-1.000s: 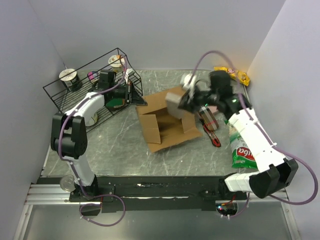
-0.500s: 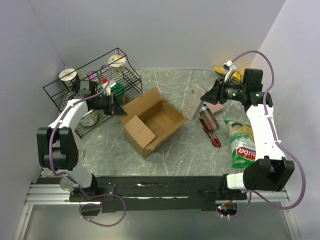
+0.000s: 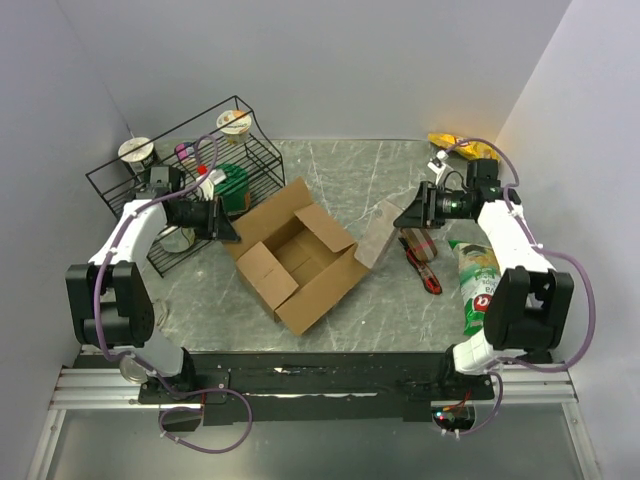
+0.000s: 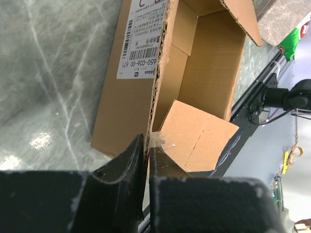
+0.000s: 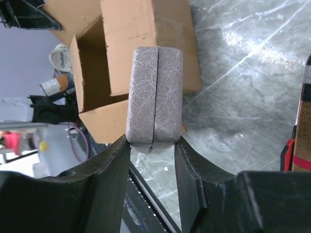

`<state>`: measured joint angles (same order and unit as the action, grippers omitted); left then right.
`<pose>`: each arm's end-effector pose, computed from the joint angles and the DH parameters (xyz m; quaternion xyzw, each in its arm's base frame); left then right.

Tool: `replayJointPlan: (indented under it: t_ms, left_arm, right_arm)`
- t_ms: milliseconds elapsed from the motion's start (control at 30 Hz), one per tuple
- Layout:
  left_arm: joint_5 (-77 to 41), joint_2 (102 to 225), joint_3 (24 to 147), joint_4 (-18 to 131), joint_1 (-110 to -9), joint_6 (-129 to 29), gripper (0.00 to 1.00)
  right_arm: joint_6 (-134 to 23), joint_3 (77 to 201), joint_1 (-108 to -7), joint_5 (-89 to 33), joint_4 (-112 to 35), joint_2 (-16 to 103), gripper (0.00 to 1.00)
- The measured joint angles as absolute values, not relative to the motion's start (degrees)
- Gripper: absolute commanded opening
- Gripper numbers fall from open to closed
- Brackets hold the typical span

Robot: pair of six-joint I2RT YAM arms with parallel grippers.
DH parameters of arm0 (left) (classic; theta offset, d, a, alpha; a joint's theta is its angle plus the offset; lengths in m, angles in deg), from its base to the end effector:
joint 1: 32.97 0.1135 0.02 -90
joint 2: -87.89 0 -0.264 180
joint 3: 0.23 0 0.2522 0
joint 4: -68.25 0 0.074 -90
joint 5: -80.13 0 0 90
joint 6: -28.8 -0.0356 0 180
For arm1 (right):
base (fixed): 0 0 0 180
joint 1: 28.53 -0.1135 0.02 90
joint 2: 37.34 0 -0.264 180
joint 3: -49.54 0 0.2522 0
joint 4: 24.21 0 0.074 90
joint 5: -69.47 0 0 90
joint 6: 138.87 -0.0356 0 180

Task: Unpack the express box
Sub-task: Place the product at the center of the board.

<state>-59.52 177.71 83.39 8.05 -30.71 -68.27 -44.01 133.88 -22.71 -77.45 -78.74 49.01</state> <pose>0.3096 -0.0149 0.2613 0.1231 0.8840 -0.3945 0.2184 0.3082 -0.0014 0.2902 -0.1301 0.8431 0.4308 0.2944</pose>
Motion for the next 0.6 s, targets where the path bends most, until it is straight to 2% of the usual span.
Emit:
replayJointPlan:
  t_ms: [167, 333, 500, 533, 567, 600]
  left_arm:
    - [-58.36, 177.73, 84.36, 6.59, -30.31, -69.48, 0.18]
    - [-57.03, 177.75, 85.47, 5.43, -30.34, -70.55, 0.15]
    - [-56.04, 177.80, 85.89, 2.85, -30.34, -72.93, 0.24]
    - [-55.98, 177.80, 85.89, 2.46, -30.34, -73.41, 0.27]
    - [-56.00, 177.80, 85.89, 2.15, -30.34, -73.72, 0.39]
    - [-56.02, 177.80, 85.89, 1.91, -30.34, -73.91, 0.44]
  right_arm:
    - [-44.84, 133.84, -22.49, -78.44, -77.21, 53.82, 0.00]
    - [-43.86, 133.93, -22.66, -74.33, -76.38, 61.86, 0.00]
    - [-43.77, 135.81, -22.66, -72.60, -76.07, 69.25, 0.00]
    - [-43.75, 136.55, -22.66, -72.54, -76.16, 70.12, 0.07]
    - [-43.73, 137.29, -22.71, -72.45, -76.10, 70.85, 0.33]
    - [-43.70, 138.34, -22.71, -72.45, -76.16, 71.65, 0.43]
